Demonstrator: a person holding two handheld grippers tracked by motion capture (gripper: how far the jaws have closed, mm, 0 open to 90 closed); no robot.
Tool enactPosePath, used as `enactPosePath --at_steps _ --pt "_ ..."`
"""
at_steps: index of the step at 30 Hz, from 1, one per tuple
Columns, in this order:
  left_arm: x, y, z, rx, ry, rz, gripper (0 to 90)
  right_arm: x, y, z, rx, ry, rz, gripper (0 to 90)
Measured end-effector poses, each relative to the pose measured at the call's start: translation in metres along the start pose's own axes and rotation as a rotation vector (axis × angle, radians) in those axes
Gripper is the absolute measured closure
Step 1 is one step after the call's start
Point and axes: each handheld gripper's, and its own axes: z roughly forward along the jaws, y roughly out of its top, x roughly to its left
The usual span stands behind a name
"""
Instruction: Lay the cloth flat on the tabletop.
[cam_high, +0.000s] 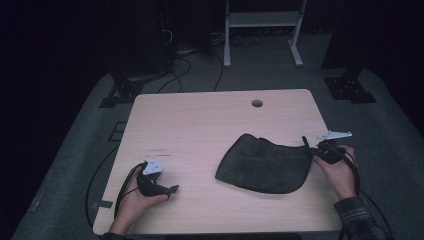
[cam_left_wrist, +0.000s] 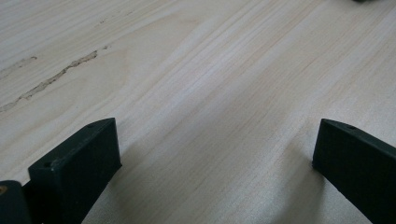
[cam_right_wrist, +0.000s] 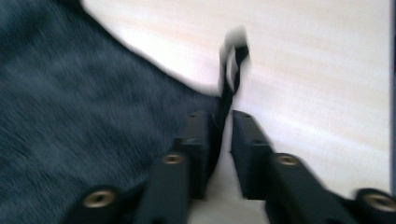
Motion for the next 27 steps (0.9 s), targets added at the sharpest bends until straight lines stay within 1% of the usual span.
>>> enactPosePath --at_steps 1,2,3,4,6,7,8,9,10,11,12,13,14,15,16,17,18,20,21,24,25,26,27 --pt "0.0 0.0 0.0 0.0 0.0 0.0 0.0 0.0 0.0 0.0 0.0 0.0 0.0 70.4" --pt "0.0 0.0 0.0 0.0 0.0 -0.001 0.0 0.004 0.005 -0.006 -0.057 0.017 -0.011 64.5" --pt "0.0 0.0 0.0 0.0 0.0 -0.001 0.0 0.004 0.005 -0.006 -0.057 0.017 -0.011 64.5" --pt "0.0 0.0 0.0 0.0 0.001 -0.001 0.0 0.011 0.011 -0.01 -0.099 0.047 -0.035 62.4" --pt "0.0 0.0 0.0 0.0 0.001 -0.002 0.0 0.02 0.017 -0.01 -0.119 0.089 -0.06 60.1" --pt "0.0 0.0 0.0 0.0 0.002 -0.002 0.0 0.02 0.017 -0.01 -0.119 0.089 -0.06 60.1" --pt "0.0 0.0 0.0 0.001 0.004 -0.002 0.0 0.031 0.022 -0.007 -0.133 0.132 -0.082 58.6" --pt "0.0 0.0 0.0 0.001 0.004 -0.002 0.4 0.037 0.025 -0.006 -0.14 0.159 -0.099 57.9" --pt "0.0 0.0 -0.001 -0.007 0.001 0.001 2.5 0.043 0.027 -0.005 -0.148 0.184 -0.106 57.4" --pt "0.0 0.0 -0.001 -0.007 0.001 0.002 2.7 0.05 0.03 -0.004 -0.157 0.211 -0.112 57.0" --pt "0.0 0.0 -0.001 -0.007 0.001 0.002 2.7 0.05 0.03 -0.004 -0.157 0.211 -0.112 57.0" --pt "0.0 0.0 -0.001 -0.009 0.001 0.001 2.7 0.057 0.032 -0.002 -0.155 0.24 -0.128 55.9" --pt "0.0 0.0 -0.001 -0.009 0.001 0.002 2.7 0.073 0.037 -0.001 -0.167 0.291 -0.158 55.3" --pt "0.0 0.0 -0.001 -0.009 0.001 0.002 2.8 0.081 0.039 0.0 -0.172 0.32 -0.174 54.6" --pt "0.0 0.0 -0.001 -0.009 0.001 0.002 2.8 0.081 0.039 0.0 -0.172 0.32 -0.174 54.6" --pt "0.0 0.0 -0.001 -0.008 0.002 0.002 2.8 0.099 0.042 0.001 -0.178 0.368 -0.209 54.0" --pt "0.0 0.0 -0.001 -0.008 0.002 0.002 2.8 0.099 0.042 0.001 -0.178 0.368 -0.209 54.0" --pt "0.0 0.0 -0.001 -0.009 0.001 0.002 2.8 0.118 0.043 0.003 -0.17 0.418 -0.248 52.6" --pt "0.0 0.0 -0.001 -0.009 0.001 0.002 2.7 0.135 0.042 0.005 -0.16 0.456 -0.291 52.0" --pt "0.0 0.0 -0.001 -0.009 0.001 0.001 2.7 0.159 0.042 0.01 -0.145 0.508 -0.344 51.2" --pt "0.0 0.0 -0.001 -0.009 0.001 0.001 2.7 0.159 0.042 0.01 -0.145 0.508 -0.344 51.2" --pt "0.0 0.0 -0.001 -0.009 0.002 0.001 2.7 0.175 0.042 0.014 -0.131 0.536 -0.381 50.8" --pt "0.0 0.0 -0.001 -0.009 0.001 0.001 2.7 0.175 0.042 0.014 -0.131 0.536 -0.381 50.8"
